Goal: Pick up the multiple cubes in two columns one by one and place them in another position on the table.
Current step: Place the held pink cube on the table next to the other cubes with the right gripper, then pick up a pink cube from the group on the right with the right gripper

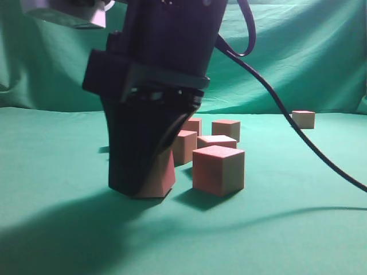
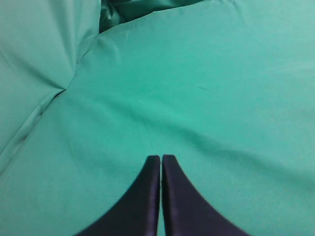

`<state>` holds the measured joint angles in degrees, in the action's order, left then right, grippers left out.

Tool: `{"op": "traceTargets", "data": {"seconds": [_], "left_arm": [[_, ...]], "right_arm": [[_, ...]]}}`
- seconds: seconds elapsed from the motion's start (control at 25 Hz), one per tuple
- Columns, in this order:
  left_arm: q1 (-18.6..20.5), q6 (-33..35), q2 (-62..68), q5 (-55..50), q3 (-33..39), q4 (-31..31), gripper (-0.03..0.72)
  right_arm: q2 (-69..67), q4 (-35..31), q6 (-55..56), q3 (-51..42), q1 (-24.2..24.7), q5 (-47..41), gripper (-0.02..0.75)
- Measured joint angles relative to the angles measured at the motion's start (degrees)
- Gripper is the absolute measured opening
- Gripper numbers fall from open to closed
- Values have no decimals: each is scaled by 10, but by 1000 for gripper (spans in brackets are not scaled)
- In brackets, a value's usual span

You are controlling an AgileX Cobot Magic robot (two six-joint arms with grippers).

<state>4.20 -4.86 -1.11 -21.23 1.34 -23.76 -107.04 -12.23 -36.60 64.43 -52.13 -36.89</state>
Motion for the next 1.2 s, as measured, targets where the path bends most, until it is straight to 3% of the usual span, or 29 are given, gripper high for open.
{"op": "traceTargets", "data": {"seconds": [0.16,0.36,0.44,0.76,0.8,0.96,1.04,1.2], "left_arm": [[0,0,0,0,0,0,0],[0,0,0,0,0,0,0],[0,0,0,0,0,0,0],[0,0,0,0,0,0,0],[0,0,0,0,0,0,0],[0,0,0,0,0,0,0],[0,0,0,0,0,0,0],[0,0,0,0,0,0,0]], "right_arm": [[-4,-2,0,1,0,1,265],[-4,-2,2,2,0,0,582],[2,-2,3,14,0,-15,648],[44,25,45,142,0,-113,637],[49,37,56,158,0,-125,595],[68,151,145,227,0,-169,591],[72,212,206,253,8,-196,547],[76,291,303,286,76,-228,547]]}}
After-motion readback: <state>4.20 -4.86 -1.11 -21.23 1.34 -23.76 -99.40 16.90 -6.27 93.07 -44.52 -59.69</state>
